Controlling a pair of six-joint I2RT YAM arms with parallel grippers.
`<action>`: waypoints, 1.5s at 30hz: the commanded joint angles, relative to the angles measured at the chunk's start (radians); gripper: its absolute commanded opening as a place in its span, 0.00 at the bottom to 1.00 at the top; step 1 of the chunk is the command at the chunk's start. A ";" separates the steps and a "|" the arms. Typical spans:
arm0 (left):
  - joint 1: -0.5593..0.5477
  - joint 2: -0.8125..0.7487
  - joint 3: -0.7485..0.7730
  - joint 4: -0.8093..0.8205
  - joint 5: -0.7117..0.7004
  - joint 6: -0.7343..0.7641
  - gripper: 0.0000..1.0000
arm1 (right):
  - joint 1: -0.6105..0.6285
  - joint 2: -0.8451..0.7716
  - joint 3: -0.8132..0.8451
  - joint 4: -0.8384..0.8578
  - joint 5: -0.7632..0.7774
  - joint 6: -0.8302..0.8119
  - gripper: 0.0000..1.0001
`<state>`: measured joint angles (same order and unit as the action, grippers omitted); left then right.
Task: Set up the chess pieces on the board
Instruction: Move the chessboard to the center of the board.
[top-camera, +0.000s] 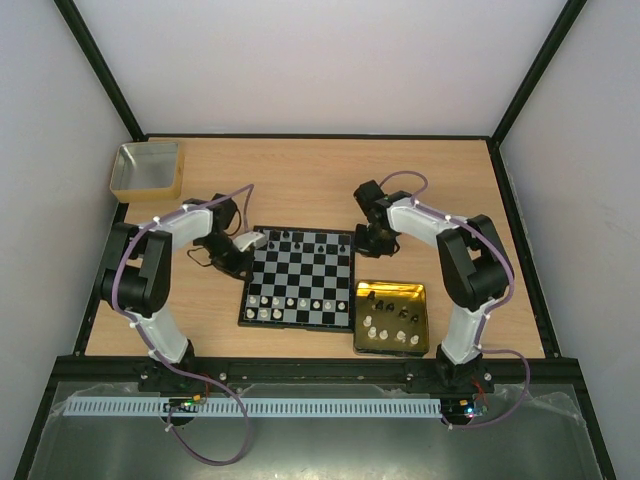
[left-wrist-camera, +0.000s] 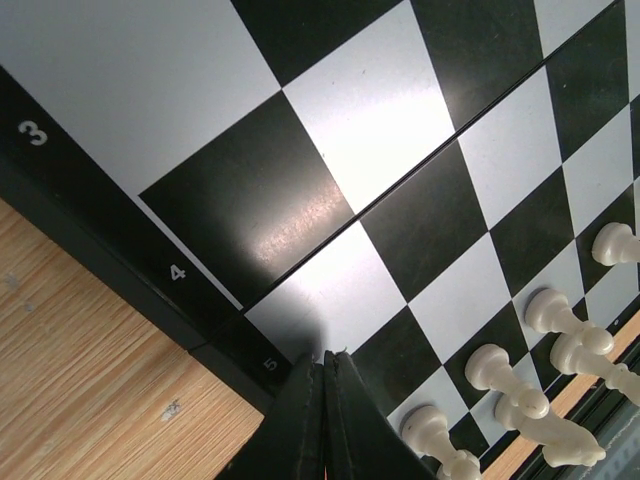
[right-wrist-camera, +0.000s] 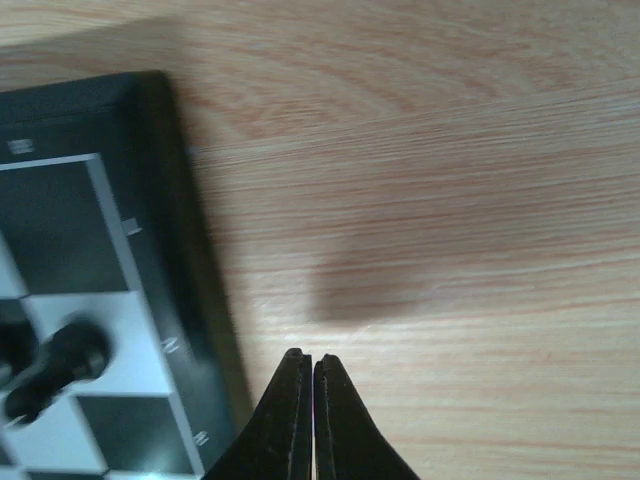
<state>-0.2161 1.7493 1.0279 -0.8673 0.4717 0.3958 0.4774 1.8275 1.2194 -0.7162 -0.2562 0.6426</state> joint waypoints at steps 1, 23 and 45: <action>-0.005 0.001 0.011 -0.028 0.019 0.002 0.02 | -0.017 0.062 0.037 -0.025 0.022 -0.033 0.02; 0.080 -0.026 -0.010 0.038 -0.142 -0.027 0.02 | -0.023 0.151 0.106 -0.021 0.009 -0.050 0.02; 0.044 0.073 -0.014 0.049 -0.140 -0.032 0.02 | -0.023 0.236 0.231 -0.048 -0.033 -0.075 0.02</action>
<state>-0.1566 1.7790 1.0206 -0.7975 0.3328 0.3553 0.4580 2.0235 1.4071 -0.7315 -0.2810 0.5846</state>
